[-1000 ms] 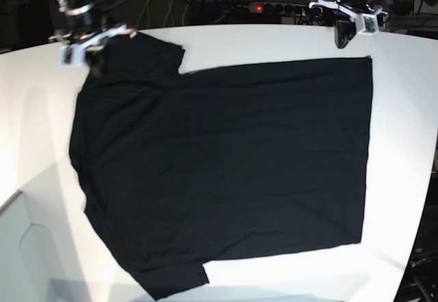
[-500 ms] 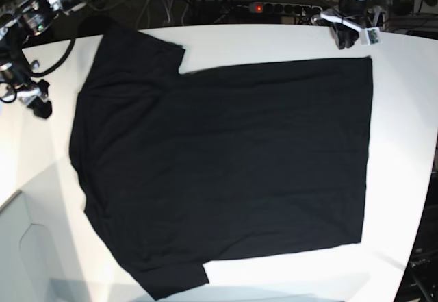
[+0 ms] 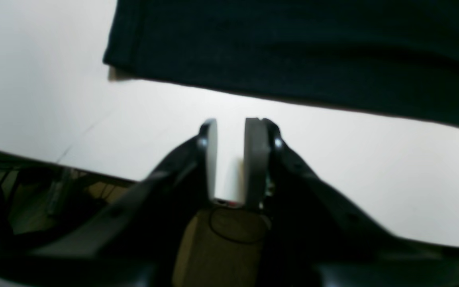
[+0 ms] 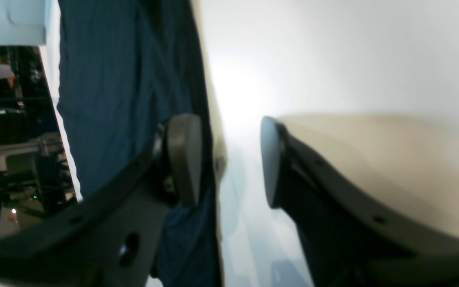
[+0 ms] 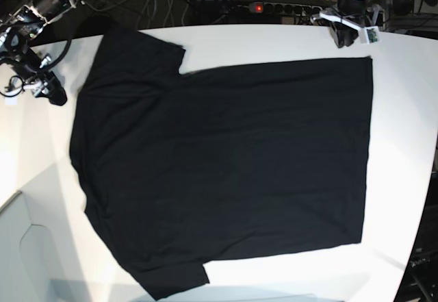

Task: Fold the T-shirt properly
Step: 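Lower both grippers to the shoulder corners of the black T-shirt, then grasp the shoulder corners with both grippers and pull them taut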

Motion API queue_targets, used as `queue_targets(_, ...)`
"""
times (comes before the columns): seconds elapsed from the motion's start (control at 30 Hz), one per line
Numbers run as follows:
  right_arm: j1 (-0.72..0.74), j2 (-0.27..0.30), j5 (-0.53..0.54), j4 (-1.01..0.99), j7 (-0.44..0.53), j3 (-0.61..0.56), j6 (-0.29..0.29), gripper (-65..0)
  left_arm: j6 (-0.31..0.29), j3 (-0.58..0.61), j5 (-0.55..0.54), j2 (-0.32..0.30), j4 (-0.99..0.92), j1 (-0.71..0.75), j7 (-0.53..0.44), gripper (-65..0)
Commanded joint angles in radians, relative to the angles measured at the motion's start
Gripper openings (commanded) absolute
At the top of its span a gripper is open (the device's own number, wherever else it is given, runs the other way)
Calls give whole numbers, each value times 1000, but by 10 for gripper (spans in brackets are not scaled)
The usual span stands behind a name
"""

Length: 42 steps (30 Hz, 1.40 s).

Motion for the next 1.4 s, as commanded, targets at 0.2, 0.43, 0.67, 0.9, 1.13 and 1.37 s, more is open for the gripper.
queue_targets(0.2,-24,-36,-52,7,-23,-97,22,-393,-2,0,-2,-5,14,12,-24,-530)
queue_targets(0.43,-64,-45,-52,7,8,-177,22,-396,-2,0,-2,-3,17,14,-24,-530)
queue_targets(0.67,-92,-40,-54,4,60,-346,22,-650,-2,-10,-55,-10,67,11,-22,-529)
queue_targets(0.9,-84,-45,-55,5,61,-395,22,-650,-5,-275,-561,-105,86,-116,326,-374)
queue_targets(1.13,-84,-42,-57,5,72,-396,22,-650,-286,-613,-757,-105,-391,-417,840,-282)
queue_targets(1.37,-90,-40,-57,4,89,-396,22,-650,-378,-628,-561,-69,-539,-511,915,-282)
